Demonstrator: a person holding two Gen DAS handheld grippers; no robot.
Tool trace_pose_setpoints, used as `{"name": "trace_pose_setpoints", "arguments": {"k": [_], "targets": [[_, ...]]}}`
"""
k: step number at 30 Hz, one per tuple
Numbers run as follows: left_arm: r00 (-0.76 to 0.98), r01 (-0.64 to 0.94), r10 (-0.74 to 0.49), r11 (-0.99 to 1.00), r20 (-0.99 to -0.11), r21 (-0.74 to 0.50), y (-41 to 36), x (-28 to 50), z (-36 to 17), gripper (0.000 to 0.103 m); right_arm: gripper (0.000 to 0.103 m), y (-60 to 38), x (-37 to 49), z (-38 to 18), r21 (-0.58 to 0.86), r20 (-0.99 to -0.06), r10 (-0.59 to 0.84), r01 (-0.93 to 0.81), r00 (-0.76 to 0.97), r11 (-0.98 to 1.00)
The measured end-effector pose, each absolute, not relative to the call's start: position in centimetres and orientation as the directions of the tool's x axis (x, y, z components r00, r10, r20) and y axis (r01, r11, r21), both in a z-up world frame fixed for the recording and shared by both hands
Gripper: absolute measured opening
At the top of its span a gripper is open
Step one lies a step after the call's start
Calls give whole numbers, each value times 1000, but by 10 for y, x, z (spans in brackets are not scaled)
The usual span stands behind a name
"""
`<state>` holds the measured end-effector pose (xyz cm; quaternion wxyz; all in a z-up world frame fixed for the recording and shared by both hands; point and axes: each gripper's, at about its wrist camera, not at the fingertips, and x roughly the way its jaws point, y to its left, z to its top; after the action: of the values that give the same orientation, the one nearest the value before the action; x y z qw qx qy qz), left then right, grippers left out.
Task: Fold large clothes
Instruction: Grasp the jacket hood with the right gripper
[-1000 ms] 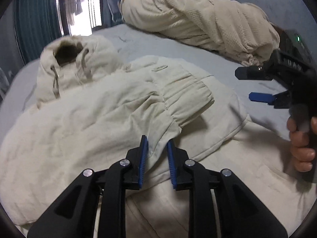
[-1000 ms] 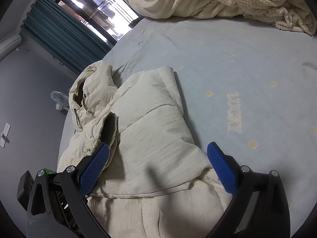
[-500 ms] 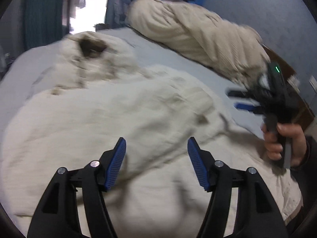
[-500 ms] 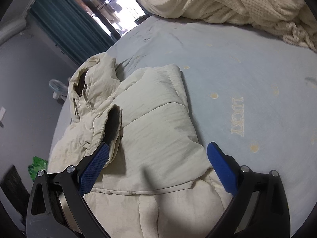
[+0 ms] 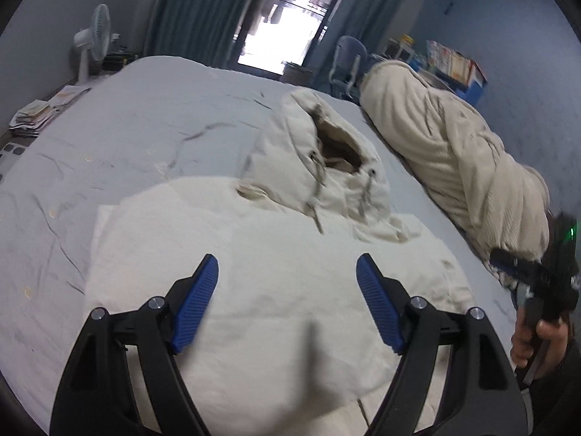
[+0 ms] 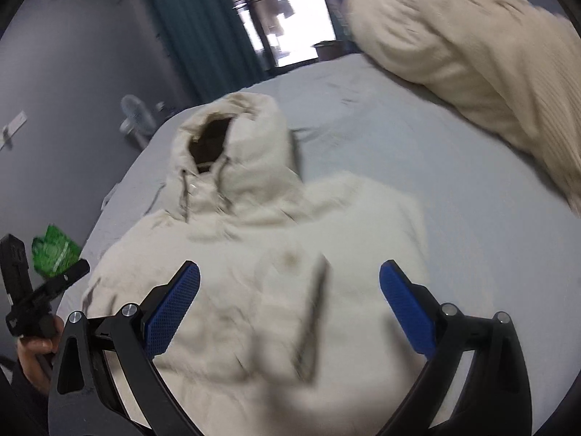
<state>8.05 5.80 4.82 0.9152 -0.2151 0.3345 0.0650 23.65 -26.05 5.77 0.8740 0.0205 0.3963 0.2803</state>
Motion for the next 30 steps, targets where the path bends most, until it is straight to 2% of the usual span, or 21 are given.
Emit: {"name": "trace_pose_setpoints", "arguments": {"k": [9,14,17,20,22,25,27,29,30], "targets": [[759,-403,63,827,-648,-392,125,74,48,74,95,-199,356,40,281,-750,507,-490,425,826],[734,-453,69,792,-676,-410,145,74,37,75,95,-176,411,13,417,-729,607,-497,317,761],[723,-451,56,794,-689,-409,142,80,32,75,88,-155,433,-3,430,-740,618,-520,265,738],[721,-431,46,811,-692,-396,133,86,32,75,68,-133,453,-20,419,-757,615,-558,222,716],[721,-420,51,826,-691,-376,127,88,33,75,47,-123,463,-30,414,-771,606,-569,195,710],[719,-414,47,831,-693,-373,124,91,32,75,26,-108,473,-46,376,-794,575,-585,197,718],[718,-410,38,830,-695,-378,123,92,31,75,24,-104,475,-54,371,-795,573,-585,201,721],[717,-408,32,829,-697,-382,122,93,30,75,29,-103,479,-58,400,-778,596,-575,198,714],[716,-406,29,830,-697,-382,121,94,29,75,37,-106,482,-56,441,-755,628,-566,185,696]]}}
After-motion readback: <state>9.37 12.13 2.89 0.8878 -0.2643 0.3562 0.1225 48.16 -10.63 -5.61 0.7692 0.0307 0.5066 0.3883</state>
